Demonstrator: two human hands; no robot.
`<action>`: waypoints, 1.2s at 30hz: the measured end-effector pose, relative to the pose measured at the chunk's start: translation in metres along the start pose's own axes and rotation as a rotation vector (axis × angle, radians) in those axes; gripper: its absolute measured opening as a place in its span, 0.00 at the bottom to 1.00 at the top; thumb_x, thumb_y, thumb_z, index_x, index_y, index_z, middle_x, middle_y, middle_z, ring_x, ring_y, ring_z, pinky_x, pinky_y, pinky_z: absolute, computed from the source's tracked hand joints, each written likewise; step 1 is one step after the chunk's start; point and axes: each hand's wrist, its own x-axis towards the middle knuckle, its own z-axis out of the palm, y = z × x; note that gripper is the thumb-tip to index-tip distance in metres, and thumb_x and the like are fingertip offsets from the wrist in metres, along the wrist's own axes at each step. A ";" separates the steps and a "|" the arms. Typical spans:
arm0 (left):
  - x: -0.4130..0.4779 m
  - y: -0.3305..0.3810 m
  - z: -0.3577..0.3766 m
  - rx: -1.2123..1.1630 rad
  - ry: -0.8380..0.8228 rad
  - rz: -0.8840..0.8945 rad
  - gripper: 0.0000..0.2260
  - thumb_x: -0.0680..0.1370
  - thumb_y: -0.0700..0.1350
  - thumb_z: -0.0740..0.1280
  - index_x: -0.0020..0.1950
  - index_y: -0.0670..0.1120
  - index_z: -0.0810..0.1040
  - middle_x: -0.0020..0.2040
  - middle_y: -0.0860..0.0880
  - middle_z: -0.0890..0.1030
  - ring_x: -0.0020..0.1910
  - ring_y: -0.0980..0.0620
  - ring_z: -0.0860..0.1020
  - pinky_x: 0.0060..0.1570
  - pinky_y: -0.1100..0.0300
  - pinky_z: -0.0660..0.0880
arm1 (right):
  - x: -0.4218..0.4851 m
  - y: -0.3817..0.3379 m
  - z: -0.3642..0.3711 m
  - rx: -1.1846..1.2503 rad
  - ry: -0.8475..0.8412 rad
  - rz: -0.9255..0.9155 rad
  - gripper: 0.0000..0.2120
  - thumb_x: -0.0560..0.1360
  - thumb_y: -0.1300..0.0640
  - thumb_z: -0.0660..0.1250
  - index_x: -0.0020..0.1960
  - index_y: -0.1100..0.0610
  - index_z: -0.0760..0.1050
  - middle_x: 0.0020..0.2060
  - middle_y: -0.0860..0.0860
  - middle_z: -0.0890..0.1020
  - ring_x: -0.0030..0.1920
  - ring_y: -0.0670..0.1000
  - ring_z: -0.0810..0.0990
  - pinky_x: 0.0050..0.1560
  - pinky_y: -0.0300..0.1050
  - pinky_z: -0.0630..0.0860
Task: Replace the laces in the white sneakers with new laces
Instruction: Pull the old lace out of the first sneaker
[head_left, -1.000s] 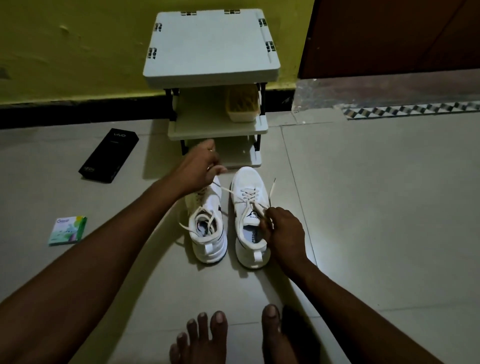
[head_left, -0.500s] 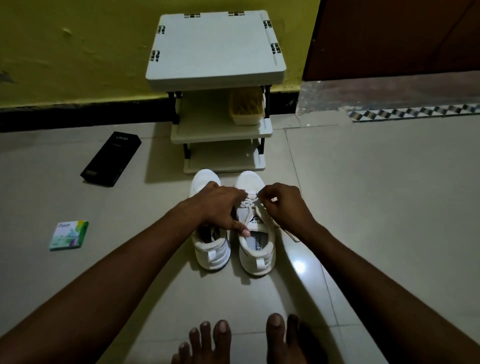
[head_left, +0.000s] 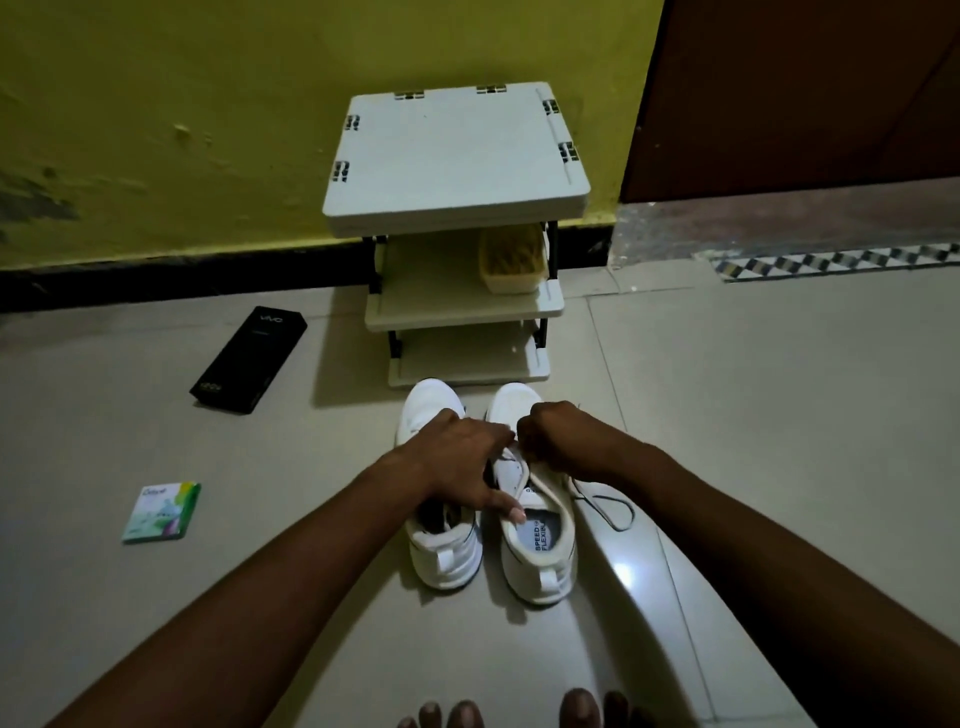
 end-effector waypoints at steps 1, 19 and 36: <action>-0.001 0.001 0.000 0.001 -0.001 -0.003 0.38 0.63 0.80 0.65 0.59 0.53 0.72 0.54 0.54 0.81 0.54 0.50 0.78 0.56 0.50 0.68 | 0.001 0.000 0.000 -0.007 -0.020 -0.009 0.03 0.75 0.63 0.67 0.47 0.57 0.78 0.39 0.48 0.70 0.43 0.54 0.75 0.41 0.42 0.62; 0.006 0.002 0.002 0.059 0.014 -0.014 0.37 0.61 0.82 0.63 0.52 0.53 0.71 0.47 0.54 0.80 0.45 0.49 0.77 0.45 0.52 0.73 | -0.017 0.019 0.023 -0.011 0.527 0.032 0.07 0.72 0.62 0.71 0.43 0.62 0.73 0.36 0.57 0.78 0.37 0.60 0.78 0.33 0.47 0.69; 0.007 0.007 -0.003 0.065 -0.059 -0.050 0.39 0.58 0.83 0.63 0.51 0.53 0.72 0.48 0.54 0.80 0.47 0.49 0.78 0.49 0.50 0.76 | -0.009 0.009 0.000 0.206 0.002 0.121 0.03 0.74 0.63 0.67 0.46 0.59 0.79 0.43 0.54 0.83 0.44 0.53 0.81 0.45 0.47 0.76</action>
